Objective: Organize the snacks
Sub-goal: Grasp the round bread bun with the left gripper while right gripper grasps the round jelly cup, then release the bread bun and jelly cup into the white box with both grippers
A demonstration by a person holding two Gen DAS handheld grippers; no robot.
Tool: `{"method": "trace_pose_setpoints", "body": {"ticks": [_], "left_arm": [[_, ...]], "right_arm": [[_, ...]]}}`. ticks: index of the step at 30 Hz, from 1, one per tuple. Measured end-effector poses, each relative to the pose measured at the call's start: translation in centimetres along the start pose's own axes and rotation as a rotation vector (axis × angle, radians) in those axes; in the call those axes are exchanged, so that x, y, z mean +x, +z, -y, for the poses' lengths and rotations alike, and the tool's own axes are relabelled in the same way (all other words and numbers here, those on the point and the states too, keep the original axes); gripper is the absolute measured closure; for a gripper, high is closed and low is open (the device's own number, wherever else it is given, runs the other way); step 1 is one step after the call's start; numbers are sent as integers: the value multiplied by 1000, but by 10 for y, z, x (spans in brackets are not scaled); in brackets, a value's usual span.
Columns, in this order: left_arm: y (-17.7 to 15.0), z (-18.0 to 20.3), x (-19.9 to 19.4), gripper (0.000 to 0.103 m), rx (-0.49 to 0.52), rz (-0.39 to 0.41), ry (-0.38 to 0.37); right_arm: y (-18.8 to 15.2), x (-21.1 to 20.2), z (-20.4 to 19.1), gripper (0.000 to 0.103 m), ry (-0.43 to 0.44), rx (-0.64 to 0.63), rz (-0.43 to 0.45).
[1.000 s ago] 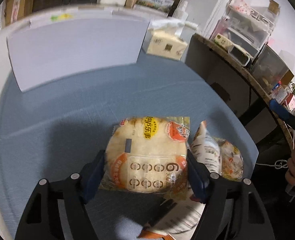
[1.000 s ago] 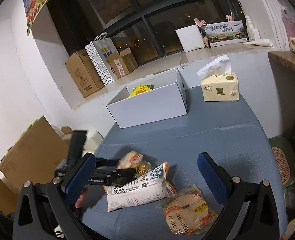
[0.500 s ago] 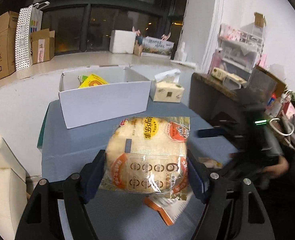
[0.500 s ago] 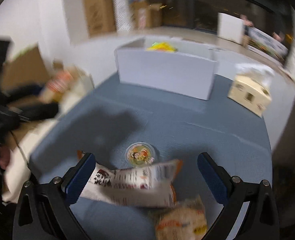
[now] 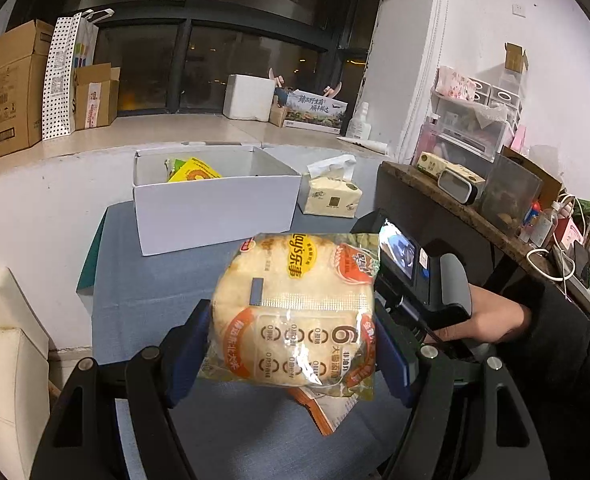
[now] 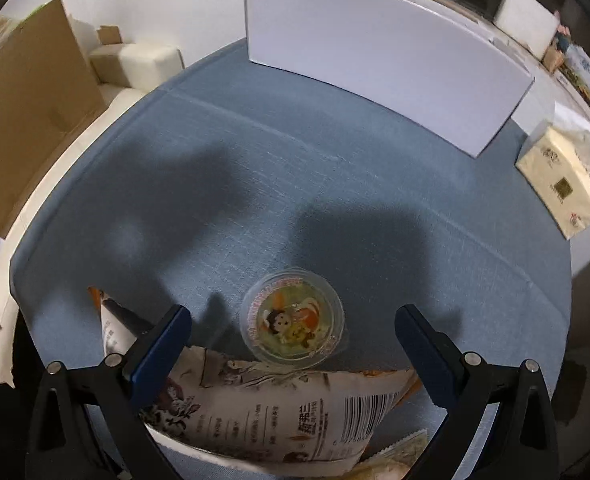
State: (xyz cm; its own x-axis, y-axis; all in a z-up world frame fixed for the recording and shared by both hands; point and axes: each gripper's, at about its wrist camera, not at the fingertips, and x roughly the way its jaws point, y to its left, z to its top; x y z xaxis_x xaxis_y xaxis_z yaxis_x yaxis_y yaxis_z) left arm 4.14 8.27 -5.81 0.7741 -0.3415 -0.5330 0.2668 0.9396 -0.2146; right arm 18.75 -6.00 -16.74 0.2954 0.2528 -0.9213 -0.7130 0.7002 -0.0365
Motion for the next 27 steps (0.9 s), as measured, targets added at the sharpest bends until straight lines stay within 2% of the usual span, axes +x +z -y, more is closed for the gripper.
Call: {"method": "trace_pose_setpoints", "body": {"ticks": [1,2,3,4,10,18,21,27], "left_arm": [[0,0,0,24,0,0,0],[0,0,0,24,1,-2,3],[-1,0,1,24,2,-3,3],[-1,0,1,24,2,-2,3],[1,1,3,24,3,-5,3],[0,-1,8,24,-18,-7,9],[4,1,11,24,-12,0,11],[30,-9,33,24,-32,25,36]], "right_arm": [[-1,0,2,3,7,9,1],[-2,0,3,16,10,11,-1],[-3,0,3,40,11,7,-9],[-3,1,3,51,7,2,-18],[-8,-8,3,52,39,1,12],[-20,-52,23,52,85,69,180],[-24,-61,29,52,65,88,228],[-16,-86,58,52,92,212,356]]}}
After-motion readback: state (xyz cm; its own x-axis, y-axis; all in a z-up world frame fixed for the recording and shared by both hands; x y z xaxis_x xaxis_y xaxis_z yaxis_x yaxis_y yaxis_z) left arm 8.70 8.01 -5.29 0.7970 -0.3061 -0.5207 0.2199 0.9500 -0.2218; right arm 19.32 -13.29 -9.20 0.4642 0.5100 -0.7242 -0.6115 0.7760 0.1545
